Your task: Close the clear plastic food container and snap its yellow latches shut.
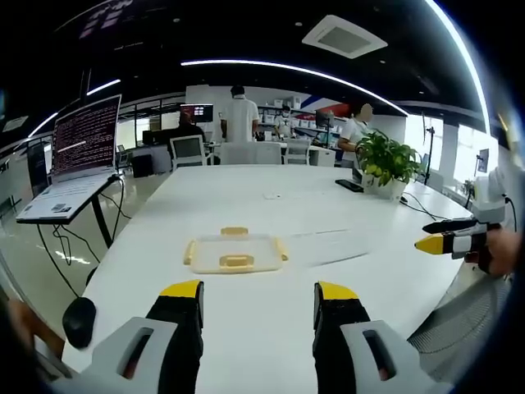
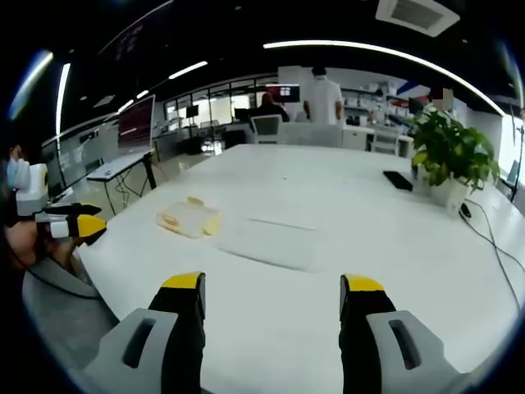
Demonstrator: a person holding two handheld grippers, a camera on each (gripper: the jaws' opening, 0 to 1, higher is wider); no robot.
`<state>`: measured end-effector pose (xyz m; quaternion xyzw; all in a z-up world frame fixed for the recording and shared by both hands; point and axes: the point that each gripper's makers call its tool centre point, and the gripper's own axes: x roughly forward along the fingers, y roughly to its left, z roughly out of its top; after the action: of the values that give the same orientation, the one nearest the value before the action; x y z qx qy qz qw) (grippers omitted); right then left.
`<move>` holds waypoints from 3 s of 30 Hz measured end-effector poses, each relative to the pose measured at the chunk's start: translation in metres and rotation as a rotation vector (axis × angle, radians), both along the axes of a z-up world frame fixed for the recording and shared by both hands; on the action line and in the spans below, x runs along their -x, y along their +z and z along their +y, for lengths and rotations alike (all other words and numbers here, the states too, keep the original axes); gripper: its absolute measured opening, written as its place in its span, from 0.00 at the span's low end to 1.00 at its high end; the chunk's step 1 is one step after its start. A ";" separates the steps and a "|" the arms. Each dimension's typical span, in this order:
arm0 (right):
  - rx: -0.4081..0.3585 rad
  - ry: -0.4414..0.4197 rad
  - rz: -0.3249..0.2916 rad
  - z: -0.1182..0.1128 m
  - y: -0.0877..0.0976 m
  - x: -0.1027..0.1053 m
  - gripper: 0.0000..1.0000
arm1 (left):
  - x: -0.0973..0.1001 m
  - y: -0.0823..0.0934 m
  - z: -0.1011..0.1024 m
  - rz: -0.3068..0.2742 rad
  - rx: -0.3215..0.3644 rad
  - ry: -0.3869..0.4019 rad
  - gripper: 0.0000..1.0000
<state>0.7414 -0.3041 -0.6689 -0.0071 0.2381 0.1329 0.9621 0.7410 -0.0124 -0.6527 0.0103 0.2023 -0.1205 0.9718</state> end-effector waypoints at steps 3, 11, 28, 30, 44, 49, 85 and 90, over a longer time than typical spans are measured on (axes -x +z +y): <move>0.002 0.001 0.001 0.000 0.000 0.000 0.63 | 0.000 0.000 0.000 0.001 0.000 -0.001 0.48; 0.011 0.008 0.009 0.001 -0.002 0.000 0.63 | -0.001 0.000 0.000 -0.002 0.004 0.003 0.48; 0.022 0.021 0.027 0.002 -0.006 0.002 0.62 | 0.000 -0.002 0.000 0.011 0.001 -0.004 0.48; 0.029 0.030 0.039 0.004 -0.008 0.002 0.62 | 0.000 -0.003 -0.001 0.014 0.004 -0.006 0.48; 0.029 0.060 0.070 0.010 -0.012 0.000 0.62 | -0.005 -0.019 0.002 0.091 0.019 0.001 0.48; 0.034 0.073 0.069 0.015 -0.011 -0.008 0.62 | -0.012 -0.021 0.005 0.098 0.039 0.003 0.48; 0.127 0.404 0.130 0.091 -0.023 -0.083 0.55 | -0.092 -0.060 0.050 0.154 -0.184 -0.220 0.49; 0.181 0.484 0.146 0.102 -0.029 -0.088 0.54 | -0.101 -0.064 0.052 0.155 -0.190 -0.269 0.49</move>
<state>0.8296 -0.2022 -0.6982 -0.1402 0.3092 0.3374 0.8780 0.8420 0.0393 -0.7167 0.1199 0.2838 -0.2300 0.9231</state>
